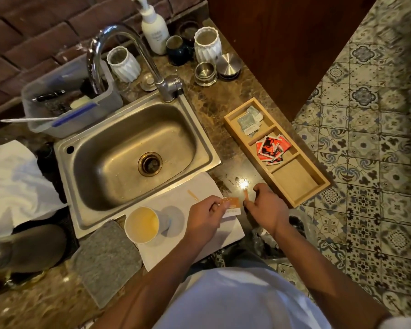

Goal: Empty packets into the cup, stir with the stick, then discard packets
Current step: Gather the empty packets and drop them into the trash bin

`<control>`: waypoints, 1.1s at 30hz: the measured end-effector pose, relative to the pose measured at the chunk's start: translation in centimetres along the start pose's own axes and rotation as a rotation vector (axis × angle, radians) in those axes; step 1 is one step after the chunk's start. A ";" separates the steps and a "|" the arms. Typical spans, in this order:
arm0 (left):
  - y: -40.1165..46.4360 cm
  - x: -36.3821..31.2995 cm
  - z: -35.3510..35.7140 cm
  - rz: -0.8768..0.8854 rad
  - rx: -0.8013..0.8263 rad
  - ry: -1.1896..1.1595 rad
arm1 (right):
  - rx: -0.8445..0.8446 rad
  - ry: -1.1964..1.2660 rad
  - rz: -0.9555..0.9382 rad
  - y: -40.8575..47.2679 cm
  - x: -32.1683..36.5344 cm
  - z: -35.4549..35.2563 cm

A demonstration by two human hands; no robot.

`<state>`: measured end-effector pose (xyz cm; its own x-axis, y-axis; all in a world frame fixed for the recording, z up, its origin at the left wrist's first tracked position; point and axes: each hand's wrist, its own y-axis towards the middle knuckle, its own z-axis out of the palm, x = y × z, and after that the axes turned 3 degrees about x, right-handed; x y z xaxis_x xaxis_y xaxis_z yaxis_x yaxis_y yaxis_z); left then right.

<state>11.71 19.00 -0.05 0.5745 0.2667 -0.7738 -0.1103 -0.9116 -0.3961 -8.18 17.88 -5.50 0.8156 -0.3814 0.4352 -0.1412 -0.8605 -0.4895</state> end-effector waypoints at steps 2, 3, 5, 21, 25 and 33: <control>-0.8 0.2 -0.5 -0.018 -0.009 -0.049 | -0.032 -0.064 -0.009 -0.2 0.6 0.3; -1.1 0.3 -0.7 -0.023 -0.016 -0.064 | -0.045 -0.093 -0.012 -0.3 0.9 0.4; -1.5 0.6 -1.0 -0.033 -0.044 -0.069 | -0.050 -0.144 -0.019 -0.2 1.5 0.3; -2.8 1.2 -2.1 -0.063 -0.149 -0.132 | -0.038 -0.423 -0.035 -0.6 3.3 -1.1; -2.8 1.4 -2.0 -0.069 -0.146 -0.110 | -0.027 -0.534 -0.079 -0.9 3.4 -0.9; -2.7 1.5 -1.7 -0.046 -0.151 -0.140 | 0.008 -0.546 -0.084 -0.5 3.6 -0.8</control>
<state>14.21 21.37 0.71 0.4567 0.3402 -0.8220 0.0419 -0.9312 -0.3620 -5.63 16.65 -3.09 0.9966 -0.0796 0.0191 -0.0609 -0.8768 -0.4769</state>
